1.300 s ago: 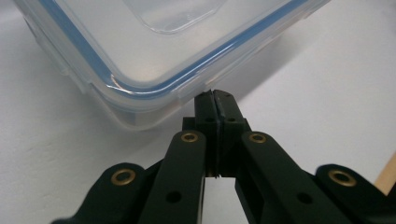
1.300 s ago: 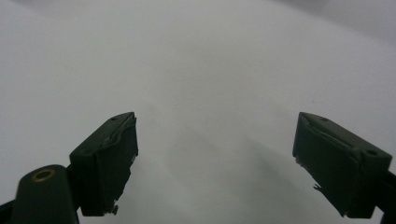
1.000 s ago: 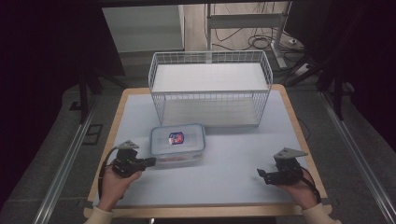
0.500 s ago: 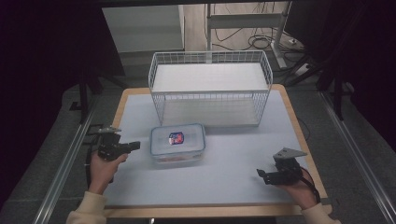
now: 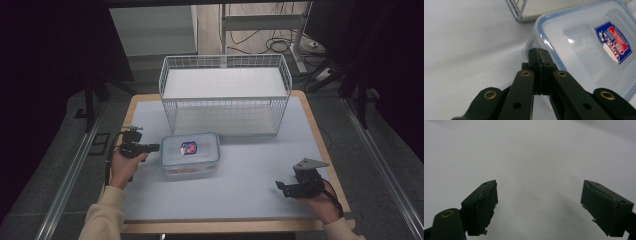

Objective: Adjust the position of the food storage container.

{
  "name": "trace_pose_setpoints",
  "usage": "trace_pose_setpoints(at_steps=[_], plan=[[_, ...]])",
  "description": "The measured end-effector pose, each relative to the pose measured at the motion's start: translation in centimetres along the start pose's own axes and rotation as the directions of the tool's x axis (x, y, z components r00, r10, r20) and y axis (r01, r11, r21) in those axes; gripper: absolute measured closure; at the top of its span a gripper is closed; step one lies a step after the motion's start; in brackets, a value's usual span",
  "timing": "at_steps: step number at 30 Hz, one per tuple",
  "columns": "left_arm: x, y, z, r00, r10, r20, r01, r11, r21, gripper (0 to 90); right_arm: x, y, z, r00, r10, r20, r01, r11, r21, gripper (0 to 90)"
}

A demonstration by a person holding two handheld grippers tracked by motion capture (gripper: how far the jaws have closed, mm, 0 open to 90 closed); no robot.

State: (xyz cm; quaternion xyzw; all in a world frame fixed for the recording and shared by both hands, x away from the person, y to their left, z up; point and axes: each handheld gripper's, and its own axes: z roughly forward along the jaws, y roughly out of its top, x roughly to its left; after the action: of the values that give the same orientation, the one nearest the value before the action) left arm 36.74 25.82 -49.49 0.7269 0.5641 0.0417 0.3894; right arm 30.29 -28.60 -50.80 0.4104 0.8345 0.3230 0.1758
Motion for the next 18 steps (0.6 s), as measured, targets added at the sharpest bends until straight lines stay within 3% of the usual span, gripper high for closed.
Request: trace_pose_setpoints(at_steps=[3,12,15,18], plan=[[-0.1,0.1,0.1,1.0000,0.003,0.005,-0.003,1.0000,0.000,89.8,0.1,0.0,0.1,1.0000,0.001,-0.002,-0.001,1.000,0.001,13.8],[-2.0,0.6,1.6,0.9971,0.014,0.075,-0.012,0.9998,-0.019,89.8,0.1,0.0,0.1,1.0000,0.000,-0.003,0.000,1.000,0.005,13.8],[-2.6,0.8,2.1,0.9973,0.021,0.070,-0.020,0.9997,-0.016,89.8,0.1,0.0,0.1,1.0000,-0.003,-0.004,0.003,1.000,0.004,13.8],[-3.2,0.7,2.7,0.9953,0.029,0.092,-0.028,0.9996,-0.003,89.8,0.1,0.0,0.1,1.0000,-0.003,-0.004,0.003,1.000,0.004,13.8]])
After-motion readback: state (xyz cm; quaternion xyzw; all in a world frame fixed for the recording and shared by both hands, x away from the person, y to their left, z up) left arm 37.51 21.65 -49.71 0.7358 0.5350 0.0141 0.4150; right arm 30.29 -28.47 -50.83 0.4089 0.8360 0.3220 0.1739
